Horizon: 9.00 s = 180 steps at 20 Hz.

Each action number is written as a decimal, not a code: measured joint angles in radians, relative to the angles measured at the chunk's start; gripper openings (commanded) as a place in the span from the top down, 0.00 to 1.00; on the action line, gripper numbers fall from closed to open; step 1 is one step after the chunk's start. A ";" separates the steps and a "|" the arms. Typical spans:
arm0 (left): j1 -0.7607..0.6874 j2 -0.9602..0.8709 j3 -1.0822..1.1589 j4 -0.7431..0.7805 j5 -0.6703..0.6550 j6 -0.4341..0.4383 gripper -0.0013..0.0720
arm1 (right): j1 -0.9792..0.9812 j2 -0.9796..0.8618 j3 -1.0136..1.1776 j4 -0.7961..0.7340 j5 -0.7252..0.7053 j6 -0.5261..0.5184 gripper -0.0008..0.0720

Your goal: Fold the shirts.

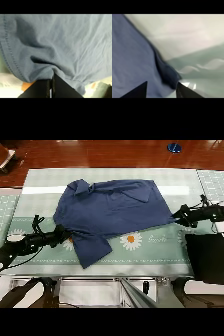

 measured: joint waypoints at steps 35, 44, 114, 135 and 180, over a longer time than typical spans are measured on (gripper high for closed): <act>0.028 0.594 1.339 0.834 -0.369 -0.247 0.96 | 0.157 0.874 0.948 -0.351 0.381 0.088 0.96; 0.012 0.372 0.925 0.723 -0.235 -0.270 0.96 | 0.158 0.745 0.379 -0.168 0.239 0.016 0.96; 0.197 -0.043 0.054 0.323 -0.217 0.048 0.96 | 0.048 0.621 -0.476 -0.154 -0.047 0.041 0.42; 0.179 -0.048 0.117 0.287 -0.256 0.070 0.96 | 0.084 0.342 -0.430 0.146 -0.034 -0.158 0.96; -0.064 -0.097 0.512 0.228 -0.045 0.003 0.95 | 0.158 -0.260 0.299 0.161 0.014 -0.077 0.96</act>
